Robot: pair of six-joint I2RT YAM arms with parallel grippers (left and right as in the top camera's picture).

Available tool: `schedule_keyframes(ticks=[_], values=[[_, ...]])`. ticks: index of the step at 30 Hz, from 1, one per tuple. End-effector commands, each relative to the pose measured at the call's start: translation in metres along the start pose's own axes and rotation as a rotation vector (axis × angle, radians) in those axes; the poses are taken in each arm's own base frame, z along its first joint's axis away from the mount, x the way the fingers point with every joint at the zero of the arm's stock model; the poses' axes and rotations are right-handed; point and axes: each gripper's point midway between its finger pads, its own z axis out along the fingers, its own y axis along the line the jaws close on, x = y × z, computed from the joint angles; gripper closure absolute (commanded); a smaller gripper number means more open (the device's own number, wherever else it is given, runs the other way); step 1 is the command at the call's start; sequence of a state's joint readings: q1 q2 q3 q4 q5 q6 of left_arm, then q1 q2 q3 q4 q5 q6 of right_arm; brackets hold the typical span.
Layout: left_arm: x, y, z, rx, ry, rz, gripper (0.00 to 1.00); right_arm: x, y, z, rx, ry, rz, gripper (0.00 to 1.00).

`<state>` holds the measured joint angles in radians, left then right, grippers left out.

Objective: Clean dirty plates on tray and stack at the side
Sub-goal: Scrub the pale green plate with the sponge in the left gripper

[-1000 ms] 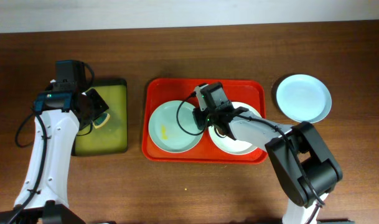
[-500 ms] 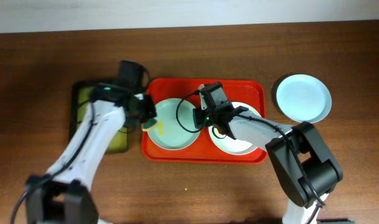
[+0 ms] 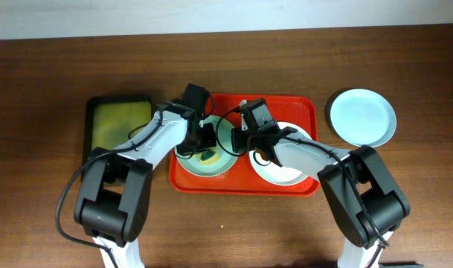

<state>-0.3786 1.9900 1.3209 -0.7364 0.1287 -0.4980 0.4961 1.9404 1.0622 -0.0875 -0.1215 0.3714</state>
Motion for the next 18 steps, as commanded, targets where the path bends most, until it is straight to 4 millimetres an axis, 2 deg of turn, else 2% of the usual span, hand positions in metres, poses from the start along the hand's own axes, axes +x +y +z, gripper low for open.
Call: schedule_keyframes(ticks=[1, 2, 4, 6, 8, 10, 13, 14, 18], values=[[-0.011, 0.078, 0.004, -0.433, -0.093, 0.007, 1.00, 0.006, -0.012, 0.005, 0.043, 0.018, 0.021, 0.96], [-0.014, 0.097, -0.007, -0.549, -0.120, 0.019, 1.00, 0.006, -0.012, 0.005, 0.044, 0.018, 0.021, 0.96], [-0.017, 0.111, -0.020, -0.651, -0.149, 0.032, 1.00, 0.006, -0.014, 0.005, 0.051, 0.014, 0.021, 0.96], [-0.023, 0.111, -0.030, -0.666, -0.180, 0.030, 1.00, 0.005, -0.016, 0.005, 0.067, 0.010, 0.021, 0.96], [-0.029, 0.103, -0.041, -0.629, -0.211, 0.020, 1.00, 0.007, -0.017, 0.005, 0.069, 0.015, 0.022, 0.96], [-0.027, 0.076, -0.042, -0.466, -0.190, 0.003, 1.00, 0.006, -0.017, 0.005, 0.069, 0.014, 0.022, 0.96], [-0.014, -0.003, -0.027, -0.008, -0.073, 0.022, 1.00, 0.006, -0.017, 0.005, 0.068, 0.013, 0.021, 0.96], [-0.013, -0.023, -0.026, 0.101, -0.060, 0.064, 1.00, 0.006, -0.017, 0.005, 0.068, 0.013, 0.021, 0.96], [-0.016, -0.027, -0.025, 0.121, -0.072, 0.071, 1.00, 0.006, -0.017, 0.005, 0.069, 0.013, 0.021, 0.96]])
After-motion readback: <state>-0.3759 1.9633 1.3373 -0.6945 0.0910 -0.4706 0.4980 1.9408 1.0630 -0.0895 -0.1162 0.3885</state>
